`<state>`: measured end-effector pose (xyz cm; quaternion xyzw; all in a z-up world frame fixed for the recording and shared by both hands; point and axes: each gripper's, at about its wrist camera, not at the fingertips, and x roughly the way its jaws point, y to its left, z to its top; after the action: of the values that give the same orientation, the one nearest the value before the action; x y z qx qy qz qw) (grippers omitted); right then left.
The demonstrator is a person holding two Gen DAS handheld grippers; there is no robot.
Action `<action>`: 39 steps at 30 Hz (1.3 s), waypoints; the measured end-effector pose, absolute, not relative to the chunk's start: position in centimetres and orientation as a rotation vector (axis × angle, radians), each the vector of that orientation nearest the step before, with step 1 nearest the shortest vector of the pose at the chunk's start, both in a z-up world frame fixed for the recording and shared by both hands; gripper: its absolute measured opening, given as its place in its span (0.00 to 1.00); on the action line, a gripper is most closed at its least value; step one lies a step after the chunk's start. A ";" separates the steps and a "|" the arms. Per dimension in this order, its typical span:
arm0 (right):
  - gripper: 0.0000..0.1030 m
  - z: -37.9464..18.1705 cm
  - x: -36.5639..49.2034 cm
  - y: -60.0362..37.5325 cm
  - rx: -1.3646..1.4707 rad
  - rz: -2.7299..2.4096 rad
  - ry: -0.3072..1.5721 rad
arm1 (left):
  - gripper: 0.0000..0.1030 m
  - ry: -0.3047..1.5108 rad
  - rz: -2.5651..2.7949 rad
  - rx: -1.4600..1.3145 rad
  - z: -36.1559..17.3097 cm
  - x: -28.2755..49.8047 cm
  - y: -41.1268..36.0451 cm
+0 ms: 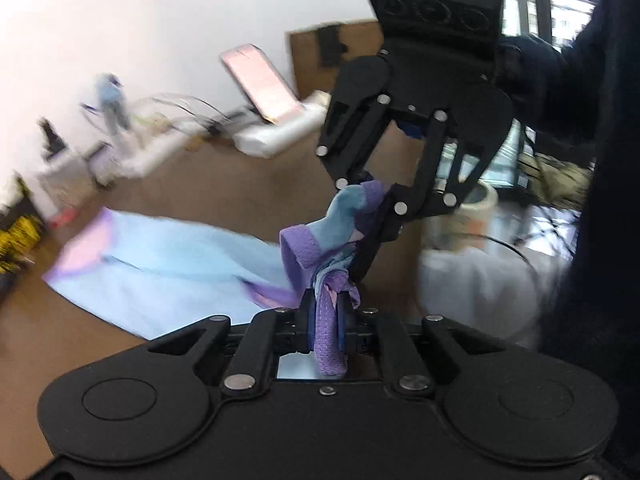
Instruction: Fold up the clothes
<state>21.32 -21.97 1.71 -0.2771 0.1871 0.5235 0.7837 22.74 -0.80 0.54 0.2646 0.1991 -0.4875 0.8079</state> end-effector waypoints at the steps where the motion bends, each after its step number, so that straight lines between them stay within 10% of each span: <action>1: 0.15 2.6 22.8 -21.7 -0.612 1.105 0.380 | 0.10 0.414 -1.007 0.566 1.0 24.1 -1.0; 10: 0.19 3.0 37.8 -19.1 -0.569 0.992 0.529 | 0.11 0.569 -0.756 0.382 -0.5 38.4 -2.2; 18: 0.70 1.7 39.6 -19.3 -0.628 0.844 0.495 | 0.28 0.592 -0.674 0.361 -2.2 39.9 -2.0; 22: 0.70 3.8 35.4 -20.8 -0.658 0.838 0.364 | 0.45 0.617 -0.627 0.310 -2.1 41.3 -1.6; 30: 0.69 -1.4 27.1 -17.2 -0.971 0.969 0.261 | 0.47 0.634 -0.439 0.144 -1.8 43.7 -0.9; 39: 0.21 -2.3 30.5 -17.7 -0.800 0.982 0.382 | 0.61 0.344 -0.539 0.397 2.9 33.7 0.4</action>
<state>30.49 -17.68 -2.32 -0.3714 0.1775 0.4561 0.7890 33.74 0.37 2.92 0.1938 0.1681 -0.2631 0.9300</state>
